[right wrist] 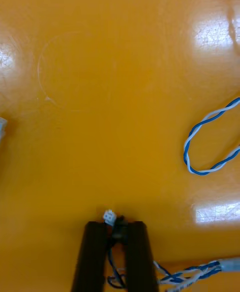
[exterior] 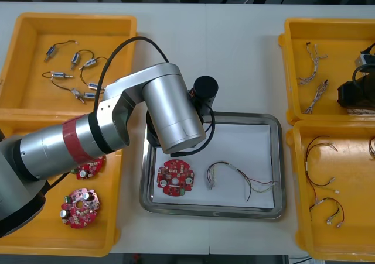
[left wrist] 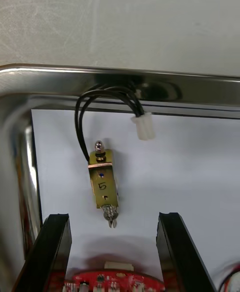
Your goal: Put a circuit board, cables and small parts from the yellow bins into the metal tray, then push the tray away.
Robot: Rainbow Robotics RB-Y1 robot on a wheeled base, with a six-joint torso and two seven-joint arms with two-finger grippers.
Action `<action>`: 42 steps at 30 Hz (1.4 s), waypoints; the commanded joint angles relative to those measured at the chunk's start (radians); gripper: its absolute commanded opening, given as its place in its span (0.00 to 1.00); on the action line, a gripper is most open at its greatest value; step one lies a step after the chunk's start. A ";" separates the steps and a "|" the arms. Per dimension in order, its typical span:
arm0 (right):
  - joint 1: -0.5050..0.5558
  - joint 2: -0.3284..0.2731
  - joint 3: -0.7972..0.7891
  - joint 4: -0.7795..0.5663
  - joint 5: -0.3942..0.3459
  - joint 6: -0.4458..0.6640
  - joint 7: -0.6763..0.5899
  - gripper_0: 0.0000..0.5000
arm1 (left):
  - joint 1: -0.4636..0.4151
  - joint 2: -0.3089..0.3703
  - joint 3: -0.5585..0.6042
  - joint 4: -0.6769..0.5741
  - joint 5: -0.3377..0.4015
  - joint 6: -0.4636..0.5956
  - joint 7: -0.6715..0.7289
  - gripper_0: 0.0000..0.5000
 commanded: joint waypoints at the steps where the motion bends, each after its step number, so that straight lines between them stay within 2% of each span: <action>1: 0.013 0.010 0.005 -0.014 0.008 -0.010 -0.044 0.00 | 0.006 0.029 0.085 -0.101 0.027 0.059 0.000 1.00; 9: -0.013 -0.007 0.006 -0.014 0.005 -0.004 -0.042 0.00 | 0.003 0.086 0.184 -0.219 0.102 0.172 -0.004 1.00; 16: -0.067 -0.032 0.005 -0.014 0.006 0.083 -0.048 0.00 | -0.001 0.169 0.338 -0.285 0.214 0.258 -0.013 1.00; 23: -0.127 -0.042 0.005 -0.014 0.006 0.146 -0.054 0.00 | -0.009 0.258 0.522 -0.262 0.342 0.270 -0.024 1.00; 29: -0.174 -0.041 0.006 -0.014 0.011 0.165 -0.067 0.00 | -0.023 0.322 0.579 -0.182 0.418 0.270 -0.052 1.00; 34: -0.193 -0.041 0.006 -0.014 0.013 0.163 -0.070 0.00 | -0.037 0.351 0.580 -0.133 0.406 0.270 -0.070 1.00; 42: -0.220 -0.041 0.005 -0.014 0.016 0.143 -0.073 0.00 | -0.037 0.356 0.637 0.008 0.296 0.270 -0.162 1.00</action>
